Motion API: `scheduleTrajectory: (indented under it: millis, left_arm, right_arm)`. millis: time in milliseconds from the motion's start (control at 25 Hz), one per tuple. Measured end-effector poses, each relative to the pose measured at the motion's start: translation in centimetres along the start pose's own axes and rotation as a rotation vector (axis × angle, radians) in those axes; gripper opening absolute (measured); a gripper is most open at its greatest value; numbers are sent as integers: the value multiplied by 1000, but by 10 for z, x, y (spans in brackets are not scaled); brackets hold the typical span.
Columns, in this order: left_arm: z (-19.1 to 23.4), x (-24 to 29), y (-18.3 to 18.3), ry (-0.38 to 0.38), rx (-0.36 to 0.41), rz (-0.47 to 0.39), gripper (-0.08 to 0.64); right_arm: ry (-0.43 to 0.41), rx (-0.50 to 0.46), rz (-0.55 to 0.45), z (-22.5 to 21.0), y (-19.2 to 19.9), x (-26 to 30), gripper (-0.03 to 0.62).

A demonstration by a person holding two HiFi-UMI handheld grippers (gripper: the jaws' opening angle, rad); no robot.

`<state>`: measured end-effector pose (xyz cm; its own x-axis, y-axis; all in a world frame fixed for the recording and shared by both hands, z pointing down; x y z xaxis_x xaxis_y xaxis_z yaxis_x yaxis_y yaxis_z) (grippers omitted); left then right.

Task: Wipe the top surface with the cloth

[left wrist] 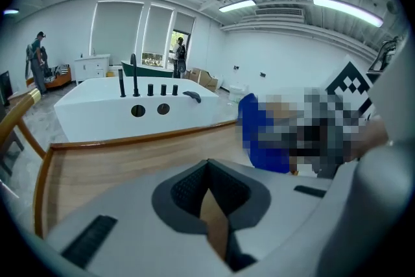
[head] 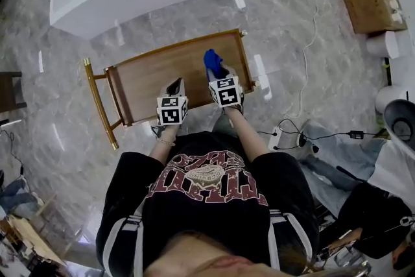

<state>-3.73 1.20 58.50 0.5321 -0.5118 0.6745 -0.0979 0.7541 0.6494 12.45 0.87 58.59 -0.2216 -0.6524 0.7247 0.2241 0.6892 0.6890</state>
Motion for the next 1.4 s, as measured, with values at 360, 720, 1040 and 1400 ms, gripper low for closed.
scheduleTrajectory:
  millis: [360, 720, 1040, 1400]
  left_arm:
    - [5, -39, -46, -17, -40, -155, 48]
    - [8, -81, -84, -40, -60, -296, 48]
    - [-2, -122, -117, -9, -71, -437, 48]
    - [-23, -159, -150, 2, 6, -564, 48]
  right_arm:
    - [-88, -33, -176, 29, -69, -25, 89]
    - [-154, -53, -286, 60, -107, -53, 89]
    - [-181, -39, -411, 78, -143, -89, 89]
    - [-199, -53, -513, 87, -170, -119, 89]
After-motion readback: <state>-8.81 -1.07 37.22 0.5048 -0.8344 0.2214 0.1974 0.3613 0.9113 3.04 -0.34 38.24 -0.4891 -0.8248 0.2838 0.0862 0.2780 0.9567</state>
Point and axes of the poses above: the fingertips, and each gripper's own axes: x forward along the fingers, z to its left, y out of its underside, the point moved 5 cm from there along -x, backward along the fingers, and after that the axes turned 9 degrees about -x, right-handed, at the moved point
